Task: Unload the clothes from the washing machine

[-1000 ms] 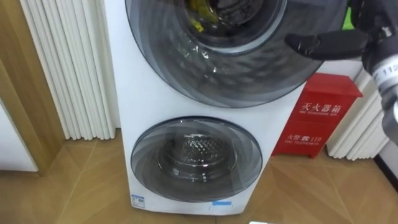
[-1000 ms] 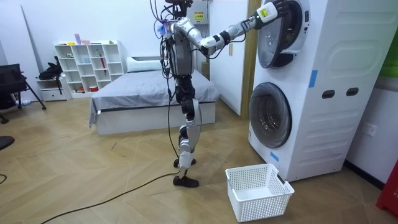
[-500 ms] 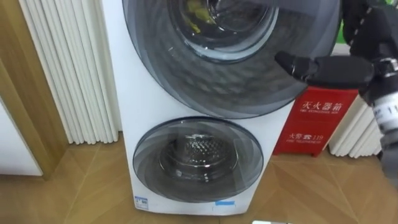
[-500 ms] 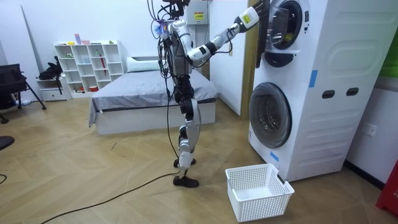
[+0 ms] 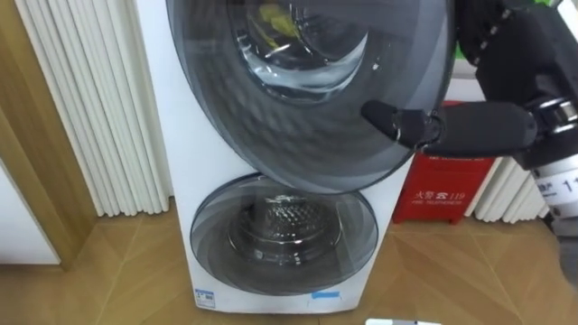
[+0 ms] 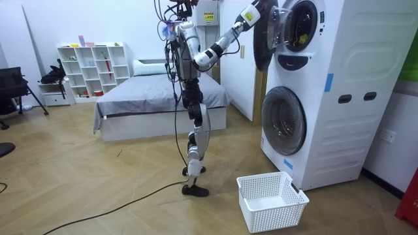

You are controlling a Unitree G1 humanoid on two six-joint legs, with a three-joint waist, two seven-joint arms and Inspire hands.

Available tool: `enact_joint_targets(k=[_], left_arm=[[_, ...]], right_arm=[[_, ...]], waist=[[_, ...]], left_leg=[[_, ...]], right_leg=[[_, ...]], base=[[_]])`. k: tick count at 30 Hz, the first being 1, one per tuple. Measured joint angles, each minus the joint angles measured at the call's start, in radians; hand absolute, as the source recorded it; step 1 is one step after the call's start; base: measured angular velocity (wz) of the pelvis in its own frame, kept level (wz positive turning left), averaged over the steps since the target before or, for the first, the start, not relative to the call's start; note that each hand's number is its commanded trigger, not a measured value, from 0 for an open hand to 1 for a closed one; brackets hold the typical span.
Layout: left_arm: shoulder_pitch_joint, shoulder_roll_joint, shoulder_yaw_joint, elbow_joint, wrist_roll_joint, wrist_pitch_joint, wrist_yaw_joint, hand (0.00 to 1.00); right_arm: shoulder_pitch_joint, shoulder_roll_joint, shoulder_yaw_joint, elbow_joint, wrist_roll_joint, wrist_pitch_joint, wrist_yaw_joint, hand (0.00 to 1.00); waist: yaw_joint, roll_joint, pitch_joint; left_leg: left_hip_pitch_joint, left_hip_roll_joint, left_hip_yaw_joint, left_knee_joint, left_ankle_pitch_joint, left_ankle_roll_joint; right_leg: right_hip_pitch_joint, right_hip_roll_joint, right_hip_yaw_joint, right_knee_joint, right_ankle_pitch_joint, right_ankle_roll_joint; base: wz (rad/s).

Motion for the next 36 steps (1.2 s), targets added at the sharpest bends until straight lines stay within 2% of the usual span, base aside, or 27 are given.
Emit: enact_joint_targets(k=[5, 8, 10, 15, 21, 25, 28, 29, 34, 36], left_arm=[[-0.003, 0.0, 0.0, 0.021, -0.026, -0.018, -0.002, 0.0], [-0.01, -0.002, -0.001, 0.022, -0.026, -0.019, -0.005, 0.0], [-0.015, -0.002, -0.001, 0.022, -0.025, -0.019, -0.004, 0.0], [-0.041, -0.002, -0.022, 0.023, -0.027, -0.017, 0.002, 0.0], [-0.058, -0.002, -0.052, 0.027, -0.075, -0.014, 0.019, 0.0], [-0.086, -0.002, -0.084, 0.025, -0.078, -0.014, 0.023, 0.0], [-0.092, 0.0, -0.108, 0.024, -0.078, -0.013, 0.025, 0.0], [-0.092, 0.0, -0.112, 0.024, -0.078, -0.013, 0.025, 0.0], [-0.099, -0.016, -0.121, 0.023, -0.064, 0.0, 0.037, 0.0], [-0.104, -0.018, -0.121, 0.024, -0.065, 0.009, 0.039, 0.0]], right_arm=[[-0.005, 0.029, 0.004, -0.017, 0.013, -0.027, 0.054, 0.0], [-0.005, 0.043, 0.029, -0.028, 0.076, -0.052, 0.065, 0.0], [-0.005, 0.092, 0.047, -0.029, 0.111, -0.072, 0.077, 0.0], [-0.005, 0.143, 0.089, -0.05, 0.178, -0.08, 0.132, 0.0], [-0.033, 0.18, 0.205, -0.061, 0.249, -0.095, 0.199, 0.0], [-0.078, 0.212, 0.305, -0.033, 0.277, -0.098, 0.231, 0.0], [-0.102, 0.263, 0.379, 0.021, 0.278, -0.085, 0.271, 0.0], [-0.102, 0.266, 0.397, 0.036, 0.278, -0.077, 0.281, 0.0], [-0.1, 0.287, 0.527, 0.186, 0.235, -0.001, 0.344, 0.0], [-0.1, 0.292, 0.548, 0.224, 0.212, 0.017, 0.355, 0.0]], waist=[[0.003, -0.002, -0.0014], [0.013, -0.002, -0.0005], [0.02, 0.003, 0.0026], [0.021, 0.008, 0.0057], [0.038, 0.007, 0.0039], [0.086, 0.009, 0.005], [0.114, 0.009, 0.0055], [0.116, 0.008, 0.0056], [0.174, 0.013, 0.0141], [0.183, 0.016, 0.0163]], left_leg=[[0.007, 0.003, 0.01, -0.012, 0.0, 0.0], [0.007, 0.006, 0.021, -0.015, 0.0, -0.001], [0.008, 0.006, 0.019, -0.012, 0.0, -0.002], [0.004, 0.007, 0.014, -0.014, -0.001, -0.003], [0.003, 0.008, 0.019, -0.015, 0.0, -0.005], [-0.003, 0.007, 0.011, -0.012, 0.0, -0.005], [-0.006, 0.007, 0.003, -0.011, 0.0, -0.005], [-0.008, 0.006, -0.002, -0.01, 0.0, -0.005], [-0.015, 0.005, -0.009, -0.009, 0.0, -0.005], [-0.02, 0.005, -0.018, -0.009, 0.0, -0.005]], right_leg=[[-0.004, 0.004, 0.013, -0.001, 0.0, 0.0], [-0.009, 0.007, 0.025, 0.0, 0.0, -0.001], [-0.008, 0.008, 0.03, -0.001, 0.001, -0.001], [-0.009, 0.008, 0.021, -0.002, 0.001, -0.001], [-0.014, 0.009, 0.021, 0.0, 0.002, -0.003], [-0.014, 0.008, 0.012, 0.0, 0.002, -0.004], [-0.012, 0.008, 0.012, -0.001, 0.002, -0.004], [-0.011, 0.008, 0.011, -0.001, 0.002, -0.004], [-0.016, 0.008, 0.01, -0.003, 0.002, -0.004], [-0.016, 0.008, 0.002, -0.003, 0.002, -0.004]], base=[[-0.06], [-0.11], [0.0], [0.0], [-0.02], [0.07], [0.09], [0.14], [0.05], [0.14]])
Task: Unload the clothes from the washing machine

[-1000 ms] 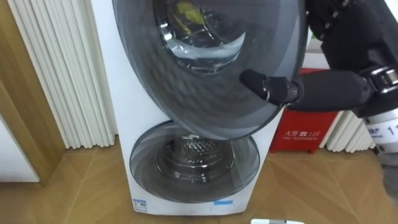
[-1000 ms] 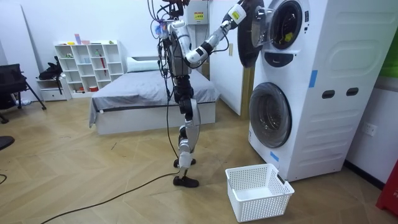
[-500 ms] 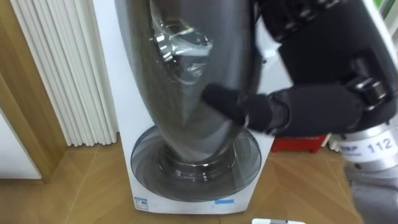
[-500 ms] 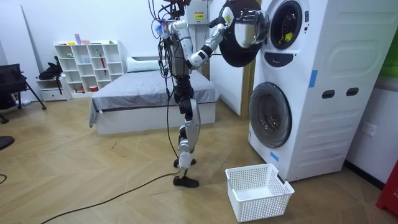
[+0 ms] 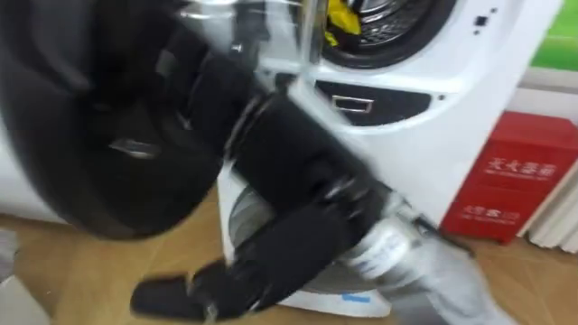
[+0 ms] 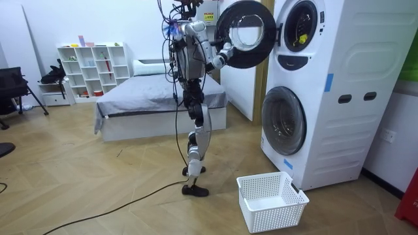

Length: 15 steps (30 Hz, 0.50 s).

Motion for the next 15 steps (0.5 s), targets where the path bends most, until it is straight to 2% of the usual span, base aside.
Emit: enact_joint_targets(k=[1, 3, 15], left_arm=[[-0.004, 0.0, 0.0, 0.0, -0.001, 0.001, 0.0, 0.0], [-0.006, -0.001, -0.014, 0.0, -0.01, 0.001, 0.005, 0.0], [-0.008, -0.005, -0.051, -0.001, -0.012, 0.013, 0.027, 0.0]], right_arm=[[0.0, 0.0, 0.005, 0.014, -0.01, 0.011, 0.007, 0.0], [0.0, 0.001, 0.006, 0.015, -0.017, 0.02, 0.018, 0.0], [0.0, 0.006, 0.006, 0.014, -0.017, 0.02, 0.009, 0.0]], waist=[[0.004, 0.001, 0.0007], [0.012, 0.001, 0.0007], [0.011, -0.003, -0.0015]], left_leg=[[-0.006, 0.0, -0.009, 0.001, 0.0, 0.0], [-0.011, 0.0, -0.011, 0.003, 0.001, -0.001], [-0.014, -0.001, -0.014, 0.001, 0.001, -0.001]], right_leg=[[0.0, 0.0, -0.014, -0.001, 0.0, 0.0], [-0.007, 0.0, -0.014, 0.0, 0.0, 0.0], [-0.016, -0.001, -0.014, 0.0, 0.0, 0.001]], base=[[0.21], [0.09], [0.0]])
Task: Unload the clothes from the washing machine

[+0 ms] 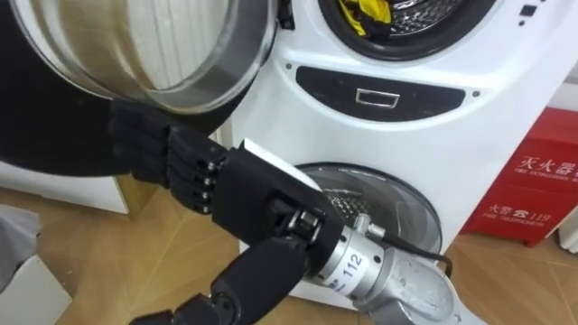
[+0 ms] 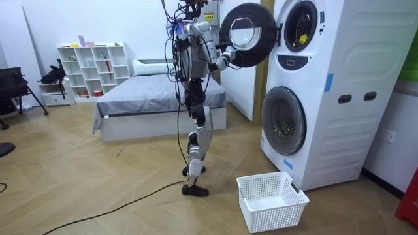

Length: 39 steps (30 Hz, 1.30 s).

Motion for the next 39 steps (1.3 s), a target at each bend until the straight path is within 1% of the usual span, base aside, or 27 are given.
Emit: enact_joint_targets(k=[5, 6, 8, 12, 13, 14, 16, 18, 21, 22, 25, 28, 33, 38, 39], left_arm=[[0.007, -0.006, 0.004, 0.0, 0.0, 0.0, -0.002, 0.0], [0.01, -0.012, 0.004, 0.0, -0.001, 0.0, -0.002, 0.0], [0.015, -0.014, 0.004, 0.0, -0.001, 0.0, -0.002, 0.0], [0.054, -0.014, 0.028, 0.0, -0.012, -0.001, -0.002, 0.0], [0.065, -0.015, 0.036, 0.0, -0.018, 0.0, -0.002, 0.0], [0.07, -0.017, 0.045, 0.0, -0.018, 0.0, -0.002, 0.0], [0.076, -0.022, 0.079, 0.0, -0.02, -0.001, -0.001, 0.0], [0.082, -0.023, 0.099, 0.0, -0.023, -0.001, -0.002, 0.0], [0.084, -0.024, 0.137, -0.002, -0.023, -0.002, -0.001, 0.0], [0.084, -0.024, 0.147, -0.007, -0.02, -0.003, 0.0, 0.0], [0.087, -0.024, 0.161, -0.032, -0.015, -0.003, 0.0, 0.0], [0.084, -0.024, 0.159, -0.04, -0.014, -0.002, 0.0, 0.0], [0.093, -0.024, 0.152, -0.039, 0.012, 0.005, -0.001, 0.0], [0.089, -0.024, 0.152, -0.038, 0.013, 0.008, 0.0, 0.0], [0.087, -0.025, 0.15, -0.037, 0.013, 0.01, 0.001, 0.0]], right_arm=[[0.0, -0.003, -0.017, 0.0, 0.0, 0.0, -0.018, 0.0], [0.0, -0.004, -0.037, -0.001, 0.001, 0.0, -0.024, 0.0], [0.0, -0.004, -0.07, -0.004, 0.0, 0.0, -0.054, 0.0], [0.003, -0.013, -0.165, -0.048, 0.0, -0.001, -0.124, 0.0], [0.007, -0.015, -0.195, -0.062, 0.0, -0.001, -0.137, 0.0], [0.013, -0.019, -0.21, -0.072, 0.0, -0.001, -0.14, 0.0], [0.046, -0.029, -0.27, -0.13, 0.001, -0.003, -0.17, 0.0], [0.056, -0.034, -0.301, -0.153, 0.001, -0.004, -0.193, 0.0], [0.058, -0.035, -0.361, -0.159, -0.005, -0.01, -0.236, 0.0], [0.058, -0.035, -0.389, -0.159, -0.016, -0.011, -0.252, 0.0], [0.058, -0.044, -0.443, -0.159, -0.043, -0.017, -0.298, 0.0], [0.06, -0.06, -0.444, -0.158, -0.101, -0.022, -0.335, 0.0], [0.059, -0.061, -0.433, -0.11, -0.122, -0.022, -0.352, 0.0], [0.015, -0.063, -0.433, 0.001, -0.182, -0.022, -0.381, 0.0], [0.0, -0.064, -0.433, 0.034, -0.195, -0.022, -0.388, 0.0]], waist=[[-0.009, 0.001, 0.0006], [-0.01, 0.001, 0.0009], [-0.02, 0.003, 0.0019], [-0.063, 0.005, 0.0013], [-0.08, 0.005, 0.0011], [-0.086, 0.006, 0.0007], [-0.098, 0.005, -0.0008], [-0.115, 0.007, -0.0046], [-0.143, 0.014, -0.0044], [-0.15, 0.016, -0.0062], [-0.163, 0.017, -0.0061], [-0.171, 0.018, -0.0079], [-0.163, 0.016, -0.0102], [-0.157, 0.006, -0.0062], [-0.145, 0.006, -0.0023]], left_leg=[[0.006, -0.002, -0.001, 0.0, 0.0, 0.0], [0.005, -0.005, -0.003, 0.001, 0.0, 0.0], [0.001, -0.006, -0.009, 0.002, 0.0, 0.0], [-0.004, -0.007, -0.014, 0.008, 0.0, 0.0], [-0.005, -0.007, -0.013, 0.008, 0.0, 0.0], [-0.007, -0.008, -0.016, 0.008, 0.0, 0.0], [-0.009, -0.01, -0.021, 0.009, 0.0, 0.001], [-0.008, -0.011, -0.023, 0.011, 0.001, 0.001], [0.002, -0.013, -0.026, 0.013, 0.0, 0.002], [0.003, -0.013, -0.026, 0.012, 0.0, 0.002], [0.002, -0.013, -0.025, 0.011, 0.0, 0.002], [0.003, -0.013, -0.023, 0.008, 0.0, 0.002], [0.013, -0.012, -0.018, 0.015, 0.0, 0.002], [0.004, -0.01, -0.021, 0.037, -0.002, 0.003], [-0.001, -0.005, -0.02, 0.059, -0.009, 0.002]], right_leg=[[0.016, 0.0, 0.0, -0.009, 0.0, 0.0], [0.02, -0.001, -0.001, -0.017, 0.0, 0.0], [0.018, -0.002, -0.003, -0.016, 0.0, 0.0], [0.019, -0.002, -0.005, -0.016, 0.0, 0.0], [0.019, -0.002, -0.007, -0.016, 0.0, 0.0], [0.019, -0.002, -0.009, -0.016, 0.0, 0.0], [0.018, -0.004, -0.017, -0.016, 0.0, 0.0], [0.02, -0.005, -0.016, -0.016, 0.0, 0.0], [0.033, -0.006, -0.016, -0.016, 0.0, 0.0], [0.033, -0.007, -0.015, -0.016, 0.0, 0.0], [0.032, -0.007, -0.015, -0.016, 0.0, 0.0], [0.032, -0.006, -0.014, -0.016, 0.0, 0.0], [0.04, -0.005, -0.003, -0.014, 0.0, 0.0], [0.041, -0.005, -0.001, -0.01, 0.0, 0.0], [0.038, -0.003, 0.001, 0.004, -0.004, -0.002]], base=[[0.0], [0.05], [0.06], [0.03], [0.0], [0.07], [0.07], [0.04], [0.05], [0.0], [0.0], [-0.04], [-0.01], [0.02], [0.0]])
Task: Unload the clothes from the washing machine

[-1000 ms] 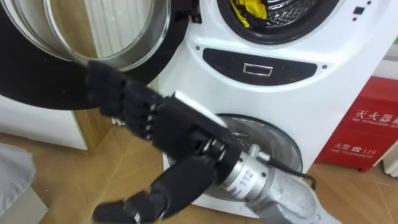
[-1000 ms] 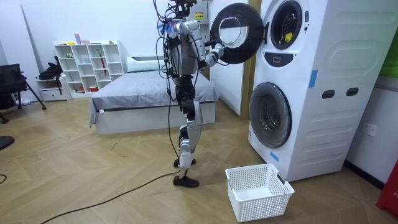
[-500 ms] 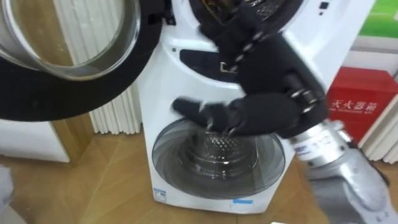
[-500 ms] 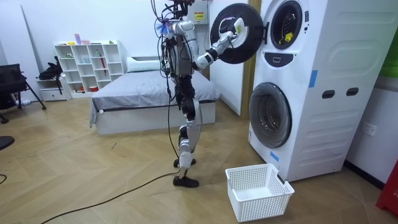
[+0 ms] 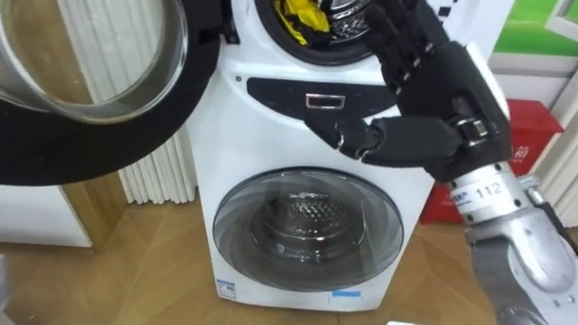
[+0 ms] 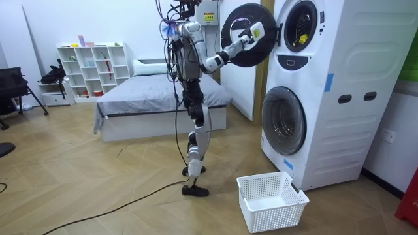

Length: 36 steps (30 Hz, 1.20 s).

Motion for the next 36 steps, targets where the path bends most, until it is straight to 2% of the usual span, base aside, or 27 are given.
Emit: enact_joint_targets(k=[2, 4, 6, 9, 11, 12, 13, 14, 15, 16, 17, 18, 19, 20, 22, 24, 25, 26, 29, 30, 32, 33, 35, 36], left_arm=[[-0.014, 0.006, -0.01, 0.023, -0.001, 0.001, 0.0, 0.0], [-0.022, 0.008, -0.017, 0.037, 0.004, 0.015, -0.005, 0.0], [-0.02, 0.009, -0.017, 0.036, 0.003, 0.019, -0.01, 0.0], [-0.016, 0.007, -0.021, 0.036, 0.003, 0.024, -0.016, 0.0], [-0.015, 0.005, -0.018, 0.038, 0.003, 0.037, -0.028, 0.0], [-0.014, 0.009, -0.017, 0.04, 0.003, 0.04, -0.03, 0.0], [-0.013, 0.012, -0.018, 0.04, 0.003, 0.041, -0.03, 0.0], [-0.014, 0.012, -0.018, 0.039, 0.003, 0.041, -0.031, 0.0], [-0.011, 0.011, -0.018, 0.038, 0.003, 0.04, -0.032, 0.0], [0.003, 0.012, -0.013, 0.038, 0.004, 0.04, -0.032, 0.0], [0.011, 0.012, -0.01, 0.038, 0.005, 0.04, -0.032, 0.0], [0.025, 0.012, -0.003, 0.037, 0.004, 0.039, -0.033, 0.0], [0.028, 0.012, 0.005, 0.037, 0.004, 0.039, -0.037, 0.0], [0.027, 0.011, 0.005, 0.036, 0.004, 0.039, -0.039, 0.0], [0.022, 0.01, 0.004, 0.031, 0.003, 0.036, -0.048, 0.0], [0.02, 0.012, 0.005, 0.018, 0.004, 0.036, -0.047, 0.0], [0.012, 0.012, 0.004, 0.01, 0.005, 0.036, -0.047, 0.0], [0.011, 0.012, 0.004, 0.006, 0.005, 0.036, -0.046, 0.0], [-0.019, 0.013, 0.003, -0.003, 0.007, 0.036, -0.046, 0.0], [-0.031, 0.012, -0.001, -0.003, 0.006, 0.036, -0.044, 0.0], [-0.06, 0.017, -0.004, -0.002, 0.006, 0.036, -0.042, 0.0], [-0.081, 0.021, -0.007, -0.003, 0.005, 0.037, -0.04, 0.0], [-0.106, 0.022, -0.022, -0.003, 0.005, 0.036, -0.02, 0.0], [-0.117, 0.024, -0.037, -0.005, 0.006, 0.034, -0.007, 0.0]], right_arm=[[-0.021, -0.003, 0.0, 0.052, -0.031, 0.0, -0.011, 0.0], [-0.032, -0.006, 0.0, 0.092, -0.059, 0.0, -0.011, 0.0], [-0.033, -0.006, 0.0, 0.117, -0.058, -0.001, -0.015, 0.0], [-0.034, -0.006, 0.006, 0.132, -0.055, -0.001, -0.031, 0.0], [-0.039, -0.005, 0.006, 0.132, -0.05, -0.001, -0.036, 0.0], [-0.051, -0.003, 0.013, 0.138, -0.043, -0.002, -0.042, 0.0], [-0.061, -0.005, 0.018, 0.154, -0.041, -0.003, -0.047, 0.0], [-0.063, -0.01, 0.017, 0.16, -0.037, -0.003, -0.048, 0.0], [-0.063, -0.014, 0.015, 0.17, -0.027, 0.0, -0.049, 0.0], [-0.063, -0.014, 0.016, 0.175, -0.012, 0.005, -0.046, 0.0], [-0.063, -0.014, 0.016, 0.174, -0.005, 0.005, -0.045, 0.0], [-0.063, -0.016, 0.016, 0.174, 0.008, 0.005, -0.048, 0.0], [-0.063, -0.017, 0.016, 0.174, 0.026, 0.005, -0.058, 0.0], [-0.065, -0.017, 0.016, 0.174, 0.028, 0.005, -0.062, 0.0], [-0.066, -0.018, 0.018, 0.176, 0.031, 0.005, -0.076, 0.0], [-0.058, -0.019, 0.026, 0.177, 0.027, 0.005, -0.098, 0.0], [-0.057, -0.02, 0.031, 0.177, 0.012, 0.005, -0.106, 0.0], [-0.057, -0.021, 0.031, 0.177, 0.007, 0.005, -0.107, 0.0], [-0.055, -0.031, 0.031, 0.197, 0.02, 0.005, -0.109, 0.0], [-0.051, -0.038, 0.031, 0.198, 0.023, 0.005, -0.112, 0.0], [-0.039, -0.057, 0.032, 0.198, 0.023, 0.003, -0.115, 0.0], [-0.029, -0.066, 0.032, 0.198, 0.022, 0.002, -0.115, 0.0], [-0.015, -0.066, 0.032, 0.204, 0.015, 0.002, -0.116, 0.0], [-0.004, -0.062, 0.03, 0.208, -0.01, 0.002, -0.116, 0.0]], waist=[[0.008, -0.002, 0.0057], [0.035, 0.002, 0.0088], [0.036, -0.007, 0.0098], [0.06, -0.023, 0.0083], [0.062, -0.024, 0.0083], [0.062, -0.031, 0.0142], [0.057, -0.043, 0.0154], [0.058, -0.043, 0.0152], [0.073, -0.045, 0.0147], [0.092, -0.044, 0.0139], [0.091, -0.044, 0.013], [0.087, -0.048, 0.0062], [0.086, -0.058, -0.0012], [0.086, -0.06, -0.0022], [0.082, -0.053, 0.0026], [0.071, -0.054, 0.0015], [0.057, -0.053, -0.0013], [0.056, -0.049, -0.001], [0.042, -0.04, -0.0014], [0.028, -0.038, -0.0028], [0.021, -0.044, -0.001], [0.018, -0.05, 0.002], [0.015, -0.043, 0.0085], [0.009, -0.027, 0.0113]], left_leg=[[-0.025, 0.013, -0.002, 0.075, -0.034, -0.004], [-0.069, 0.037, -0.003, 0.189, -0.089, -0.017], [-0.098, 0.052, -0.002, 0.252, -0.107, -0.024], [-0.108, 0.071, 0.023, 0.26, -0.108, -0.033], [-0.129, 0.076, 0.033, 0.289, -0.098, -0.045], [-0.177, 0.071, 0.023, 0.357, -0.079, -0.047], [-0.222, 0.054, 0.004, 0.319, -0.072, -0.049], [-0.242, 0.048, 0.001, 0.274, -0.065, -0.051], [-0.275, 0.038, -0.004, 0.197, -0.001, -0.049], [-0.286, 0.04, -0.003, 0.143, 0.065, -0.048], [-0.285, 0.041, -0.003, 0.121, 0.1, -0.043], [-0.278, 0.035, 0.002, 0.102, 0.147, -0.019], [-0.271, 0.029, 0.015, 0.107, 0.15, -0.008], [-0.269, 0.026, 0.02, 0.113, 0.147, -0.003], [-0.267, 0.019, 0.028, 0.148, 0.113, 0.006], [-0.254, 0.001, 0.032, 0.148, 0.094, 0.012], [-0.254, -0.012, 0.037, 0.15, 0.08, 0.015], [-0.255, -0.015, 0.043, 0.149, 0.072, 0.018], [-0.237, -0.046, 0.051, 0.151, 0.042, 0.033], [-0.219, -0.061, 0.053, 0.145, 0.034, 0.044], [-0.189, -0.079, 0.056, 0.138, 0.02, 0.064], [-0.164, -0.09, 0.079, 0.141, 0.006, 0.078], [-0.113, -0.097, 0.092, 0.127, -0.015, 0.096], [-0.081, -0.093, 0.076, 0.105, -0.022, 0.102]], right_leg=[[-0.008, 0.003, -0.003, 0.043, -0.029, -0.011], [-0.039, 0.011, 0.001, 0.125, -0.081, -0.028], [-0.059, 0.011, 0.003, 0.158, -0.11, -0.035], [-0.075, 0.017, 0.003, 0.184, -0.128, -0.051], [-0.072, 0.016, 0.001, 0.19, -0.132, -0.058], [-0.07, 0.009, 0.007, 0.19, -0.134, -0.067], [-0.07, 0.002, 0.021, 0.186, -0.138, -0.072], [-0.069, 0.002, 0.027, 0.182, -0.138, -0.072], [-0.061, 0.0, 0.038, 0.172, -0.139, -0.067], [-0.05, -0.001, 0.059, 0.163, -0.14, -0.059], [-0.041, 0.0, 0.06, 0.154, -0.14, -0.053], [-0.037, -0.002, 0.066, 0.15, -0.144, -0.034], [-0.032, -0.008, 0.069, 0.126, -0.14, -0.023], [-0.024, -0.01, 0.072, 0.11, -0.135, -0.019], [0.013, -0.019, 0.07, 0.066, -0.115, -0.003], [0.033, -0.035, 0.069, 0.054, -0.119, 0.004], [0.032, -0.047, 0.07, 0.063, -0.129, 0.018], [0.03, -0.052, 0.07, 0.073, -0.134, 0.024], [0.025, -0.09, 0.078, 0.146, -0.153, 0.051], [0.004, -0.114, 0.078, 0.222, -0.159, 0.062], [-0.038, -0.155, 0.079, 0.369, -0.157, 0.065], [-0.059, -0.181, 0.083, 0.45, -0.141, 0.071], [-0.082, -0.188, 0.106, 0.56, -0.069, 0.064], [-0.109, -0.186, 0.112, 0.619, -0.029, 0.053]], base=[[0.02], [-0.05], [0.11], [0.06], [0.09], [0.24], [0.24], [0.06], [-0.31], [-0.36], [-0.3], [-0.1], [-0.11], [-0.15], [-0.08], [0.04], [0.06], [0.0], [0.05], [0.25], [0.27], [0.28], [0.2], [0.0]])
